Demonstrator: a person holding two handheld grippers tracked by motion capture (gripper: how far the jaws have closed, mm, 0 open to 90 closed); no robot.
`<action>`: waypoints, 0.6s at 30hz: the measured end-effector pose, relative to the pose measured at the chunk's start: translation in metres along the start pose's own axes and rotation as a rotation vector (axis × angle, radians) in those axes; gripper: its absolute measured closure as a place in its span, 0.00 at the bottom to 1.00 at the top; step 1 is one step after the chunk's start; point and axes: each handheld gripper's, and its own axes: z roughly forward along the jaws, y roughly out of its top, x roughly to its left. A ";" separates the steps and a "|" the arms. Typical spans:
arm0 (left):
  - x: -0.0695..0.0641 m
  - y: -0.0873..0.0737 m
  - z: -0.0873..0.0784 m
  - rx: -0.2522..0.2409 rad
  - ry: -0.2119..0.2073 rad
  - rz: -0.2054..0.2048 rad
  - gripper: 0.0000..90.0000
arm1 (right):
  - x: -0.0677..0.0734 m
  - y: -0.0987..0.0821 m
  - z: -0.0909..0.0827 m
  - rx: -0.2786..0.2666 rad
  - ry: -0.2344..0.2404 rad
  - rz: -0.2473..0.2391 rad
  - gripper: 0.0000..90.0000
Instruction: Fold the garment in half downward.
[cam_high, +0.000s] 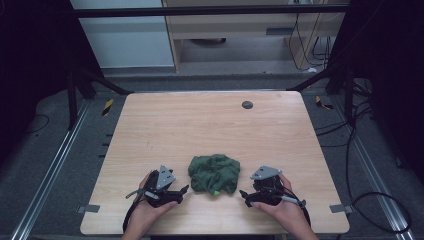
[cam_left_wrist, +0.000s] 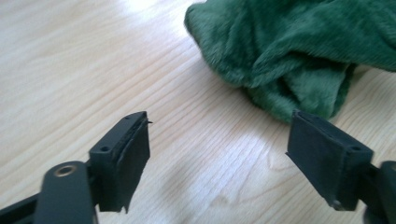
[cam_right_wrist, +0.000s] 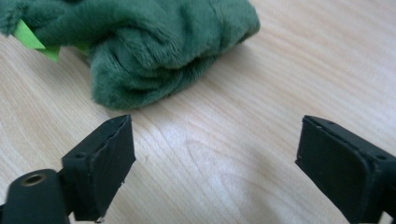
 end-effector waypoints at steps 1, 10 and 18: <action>0.001 -0.001 0.000 0.003 0.001 -0.007 0.19 | 0.000 0.000 0.000 -0.003 0.000 0.002 0.12; 0.012 -0.007 -0.003 0.034 0.008 -0.057 0.14 | -0.009 -0.006 -0.003 0.031 0.002 0.021 0.08; 0.019 -0.010 -0.006 0.052 0.005 -0.069 0.10 | -0.023 -0.013 -0.009 0.051 -0.018 0.059 0.08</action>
